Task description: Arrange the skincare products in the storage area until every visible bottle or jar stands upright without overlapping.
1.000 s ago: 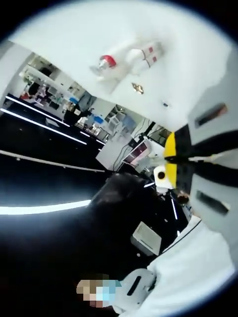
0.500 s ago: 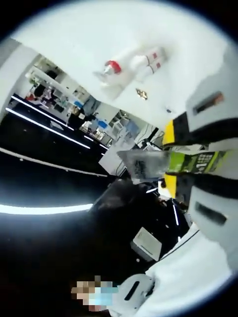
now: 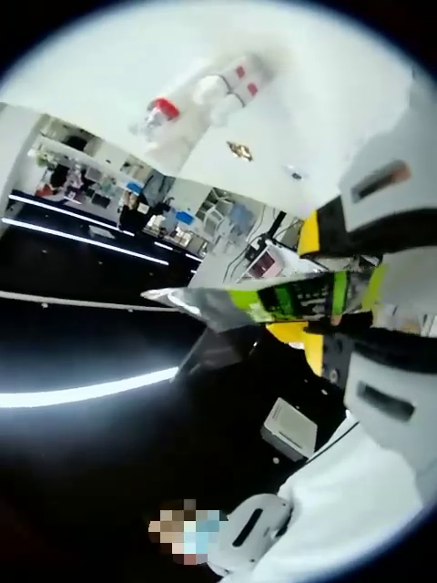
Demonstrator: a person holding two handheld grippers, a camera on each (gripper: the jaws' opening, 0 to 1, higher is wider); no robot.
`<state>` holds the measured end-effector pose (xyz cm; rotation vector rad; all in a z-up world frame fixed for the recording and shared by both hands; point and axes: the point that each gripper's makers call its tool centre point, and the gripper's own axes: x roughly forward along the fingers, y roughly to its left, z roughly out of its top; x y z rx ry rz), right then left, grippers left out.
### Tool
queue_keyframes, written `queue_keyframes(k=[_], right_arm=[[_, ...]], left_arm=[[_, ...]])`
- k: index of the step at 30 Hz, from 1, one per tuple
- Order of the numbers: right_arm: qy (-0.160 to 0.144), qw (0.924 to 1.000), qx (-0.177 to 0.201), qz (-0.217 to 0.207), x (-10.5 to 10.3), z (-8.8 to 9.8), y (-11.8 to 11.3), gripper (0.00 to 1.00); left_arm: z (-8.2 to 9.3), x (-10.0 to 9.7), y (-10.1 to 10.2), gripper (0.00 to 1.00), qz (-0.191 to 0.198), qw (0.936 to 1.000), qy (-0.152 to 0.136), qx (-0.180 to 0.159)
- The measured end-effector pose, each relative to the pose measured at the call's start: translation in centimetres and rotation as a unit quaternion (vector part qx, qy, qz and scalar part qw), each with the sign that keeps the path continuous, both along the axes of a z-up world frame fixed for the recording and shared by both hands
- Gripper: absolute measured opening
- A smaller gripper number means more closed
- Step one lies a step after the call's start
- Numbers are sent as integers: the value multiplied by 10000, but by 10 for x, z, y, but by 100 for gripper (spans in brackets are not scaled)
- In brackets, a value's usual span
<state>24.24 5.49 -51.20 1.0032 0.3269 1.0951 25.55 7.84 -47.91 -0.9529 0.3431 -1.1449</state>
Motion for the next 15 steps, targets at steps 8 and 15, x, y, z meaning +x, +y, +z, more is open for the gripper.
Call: queue_keyframes(k=[8,15], right_arm=[[191,9994,287,-59,-1,4,-3,3],[228,9983,526,-50,-5,11,-1,2]], left_arm=[[-3,8,4,0,135,9995,282,-103],[-6,10,6,0,214,9992,306,-170]])
